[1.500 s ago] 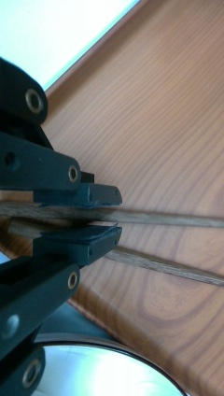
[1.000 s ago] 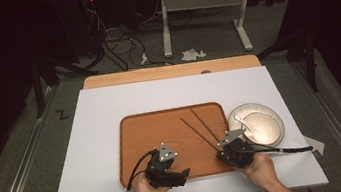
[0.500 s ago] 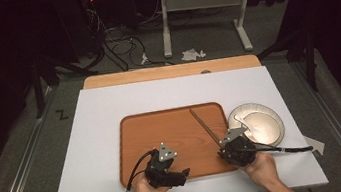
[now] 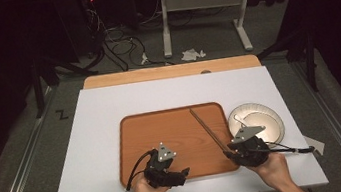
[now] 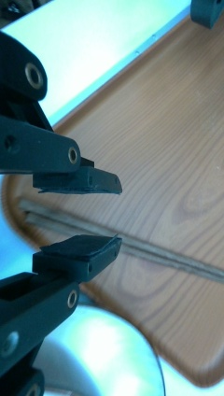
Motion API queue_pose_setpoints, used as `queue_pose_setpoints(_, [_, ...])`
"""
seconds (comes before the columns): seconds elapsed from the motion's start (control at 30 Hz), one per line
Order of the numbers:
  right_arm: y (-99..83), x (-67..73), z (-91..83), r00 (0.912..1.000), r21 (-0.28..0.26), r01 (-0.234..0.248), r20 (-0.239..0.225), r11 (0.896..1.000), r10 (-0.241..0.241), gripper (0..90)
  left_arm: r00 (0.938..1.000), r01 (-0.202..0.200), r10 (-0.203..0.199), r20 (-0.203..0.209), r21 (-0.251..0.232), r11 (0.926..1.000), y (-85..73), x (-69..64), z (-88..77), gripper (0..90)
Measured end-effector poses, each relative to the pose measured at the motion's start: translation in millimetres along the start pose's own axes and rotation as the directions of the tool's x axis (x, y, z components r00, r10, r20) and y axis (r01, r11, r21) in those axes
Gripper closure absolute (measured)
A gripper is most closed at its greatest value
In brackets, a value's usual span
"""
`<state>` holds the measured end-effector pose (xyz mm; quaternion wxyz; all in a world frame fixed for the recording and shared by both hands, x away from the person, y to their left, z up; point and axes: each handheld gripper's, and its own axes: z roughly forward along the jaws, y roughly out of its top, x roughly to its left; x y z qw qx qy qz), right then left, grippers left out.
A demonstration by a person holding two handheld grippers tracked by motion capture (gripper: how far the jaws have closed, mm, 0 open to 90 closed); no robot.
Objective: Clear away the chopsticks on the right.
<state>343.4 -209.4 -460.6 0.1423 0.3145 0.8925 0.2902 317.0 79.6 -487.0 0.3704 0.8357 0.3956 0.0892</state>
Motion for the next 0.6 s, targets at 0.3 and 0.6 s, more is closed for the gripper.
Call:
queue_pose_setpoints(0.3, [-31.4, -15.4, -14.6, 0.9980, -0.043, -0.063, -0.004, 0.997, 0.063, 61.5, 0.9999, 0.009, -0.009, -0.005, -0.014, 0.9999, -0.2, 0.3, -1.0, 24.9])
queue_pose_setpoints(0.6, [-38.2, -11.6, -9.6, 0.9987, -0.046, -0.050, -0.012, 0.998, 0.049, 57.1, 1.0000, 0.008, -0.008, -0.005, -0.015, 0.9999, -0.2, 0.5, -1.4, 24.9])
